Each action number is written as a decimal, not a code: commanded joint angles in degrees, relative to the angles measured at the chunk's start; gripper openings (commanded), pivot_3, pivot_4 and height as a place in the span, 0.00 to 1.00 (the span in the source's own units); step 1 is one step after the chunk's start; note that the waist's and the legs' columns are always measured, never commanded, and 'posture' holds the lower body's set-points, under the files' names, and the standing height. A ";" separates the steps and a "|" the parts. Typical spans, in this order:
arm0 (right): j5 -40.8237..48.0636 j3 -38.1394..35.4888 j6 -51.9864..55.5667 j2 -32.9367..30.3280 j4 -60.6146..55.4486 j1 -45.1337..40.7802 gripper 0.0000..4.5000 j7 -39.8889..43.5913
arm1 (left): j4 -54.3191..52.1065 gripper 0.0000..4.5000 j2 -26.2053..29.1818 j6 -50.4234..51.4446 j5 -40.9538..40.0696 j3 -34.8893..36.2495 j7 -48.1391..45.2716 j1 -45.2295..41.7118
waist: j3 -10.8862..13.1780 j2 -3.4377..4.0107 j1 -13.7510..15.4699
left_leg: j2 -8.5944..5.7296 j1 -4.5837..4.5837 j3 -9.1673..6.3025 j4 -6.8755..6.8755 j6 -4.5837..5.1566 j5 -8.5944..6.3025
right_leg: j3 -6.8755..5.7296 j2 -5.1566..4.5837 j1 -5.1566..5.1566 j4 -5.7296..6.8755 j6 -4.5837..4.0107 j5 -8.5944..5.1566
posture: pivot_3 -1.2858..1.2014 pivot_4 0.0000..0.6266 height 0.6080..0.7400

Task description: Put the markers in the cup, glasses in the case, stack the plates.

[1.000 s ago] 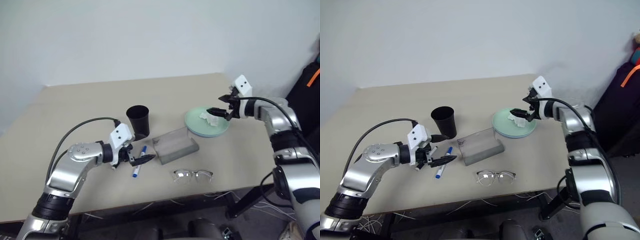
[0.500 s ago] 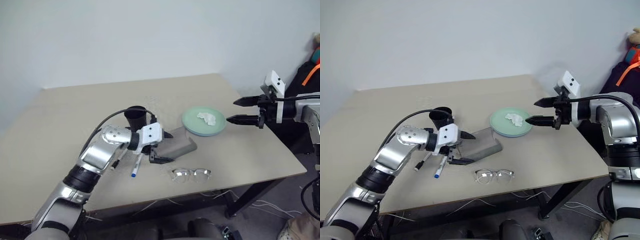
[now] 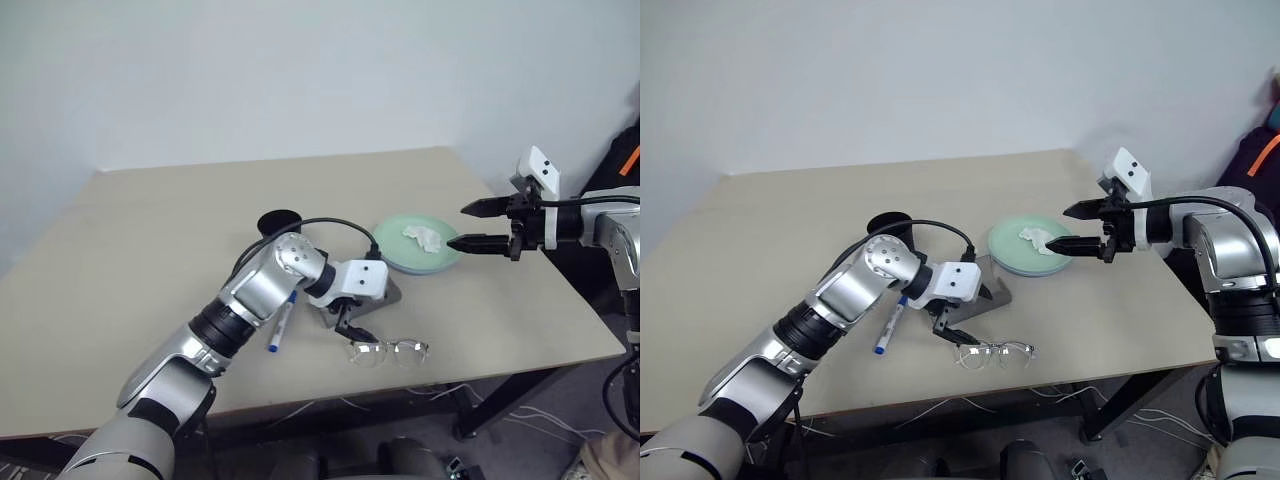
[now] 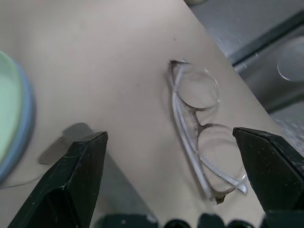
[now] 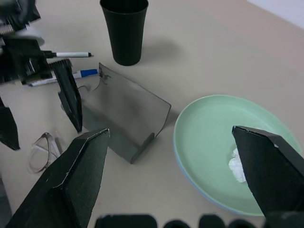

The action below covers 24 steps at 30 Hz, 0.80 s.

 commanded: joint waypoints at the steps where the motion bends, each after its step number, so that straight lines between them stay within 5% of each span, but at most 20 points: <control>1: 1.11 -1.45 0.64 -1.20 -2.80 0.00 0.99 -0.74 | -0.05 1.00 -1.63 2.23 1.48 -0.59 -0.21 -2.98 | 0.01 0.00 0.00 | 0.00 0.00 0.00 0.00 0.00 0.00 | 0.00 0.00 0.00 0.00 0.00 0.00 | 0.52 0.00 0.94; 19: 3.20 -2.42 3.02 -1.96 -6.02 2.55 0.99 -4.01 | 2.52 1.00 -6.84 7.11 7.67 -8.16 -0.35 -4.98 | 0.02 0.02 -0.03 | 0.01 0.00 -0.01 0.05 0.01 0.00 | 0.03 0.03 0.00 0.00 0.01 -0.01 | 0.52 0.00 0.94; 24: 3.40 -2.30 2.88 -1.76 -6.05 2.84 1.00 -4.71 | 3.64 0.72 -8.11 8.06 8.56 -8.46 -0.10 -5.21 | 0.03 0.01 -0.01 | 0.01 -0.01 -0.02 0.03 0.01 0.00 | 0.04 0.03 0.00 0.00 0.01 -0.01 | 0.52 0.00 0.94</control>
